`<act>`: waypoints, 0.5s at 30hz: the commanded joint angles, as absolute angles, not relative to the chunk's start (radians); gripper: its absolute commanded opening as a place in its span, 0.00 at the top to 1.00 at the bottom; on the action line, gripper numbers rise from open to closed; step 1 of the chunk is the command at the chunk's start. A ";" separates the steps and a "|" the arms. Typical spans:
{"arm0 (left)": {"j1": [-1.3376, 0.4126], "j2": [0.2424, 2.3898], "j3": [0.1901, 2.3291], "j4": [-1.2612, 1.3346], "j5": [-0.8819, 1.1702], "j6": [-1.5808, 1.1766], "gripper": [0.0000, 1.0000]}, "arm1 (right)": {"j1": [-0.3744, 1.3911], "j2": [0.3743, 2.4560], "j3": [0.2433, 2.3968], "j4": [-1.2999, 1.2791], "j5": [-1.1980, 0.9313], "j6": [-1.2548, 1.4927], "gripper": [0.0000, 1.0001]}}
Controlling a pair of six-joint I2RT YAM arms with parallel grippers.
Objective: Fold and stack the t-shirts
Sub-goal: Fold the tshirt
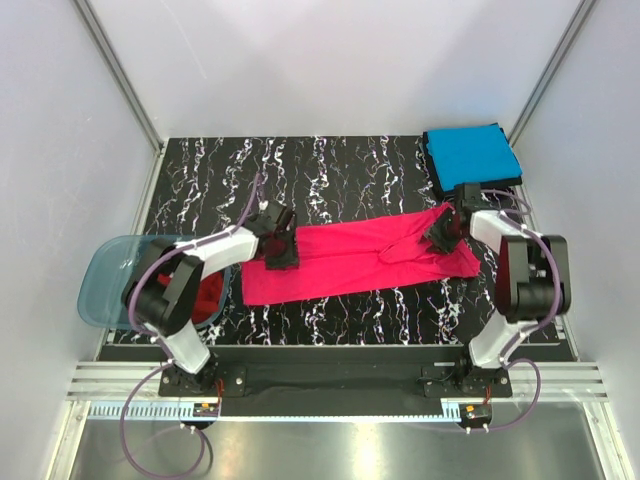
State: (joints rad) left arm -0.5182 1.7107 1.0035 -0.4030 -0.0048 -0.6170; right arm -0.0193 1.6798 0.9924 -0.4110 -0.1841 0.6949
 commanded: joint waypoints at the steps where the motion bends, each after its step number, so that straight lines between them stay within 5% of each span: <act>1: -0.517 1.614 0.931 -0.425 -0.075 -0.676 0.53 | -0.009 1.768 1.071 -0.382 -0.123 0.690 0.60; 15: -0.561 1.309 0.956 -0.448 -0.015 -0.667 0.50 | 0.104 2.146 1.478 -0.376 -0.221 0.620 0.61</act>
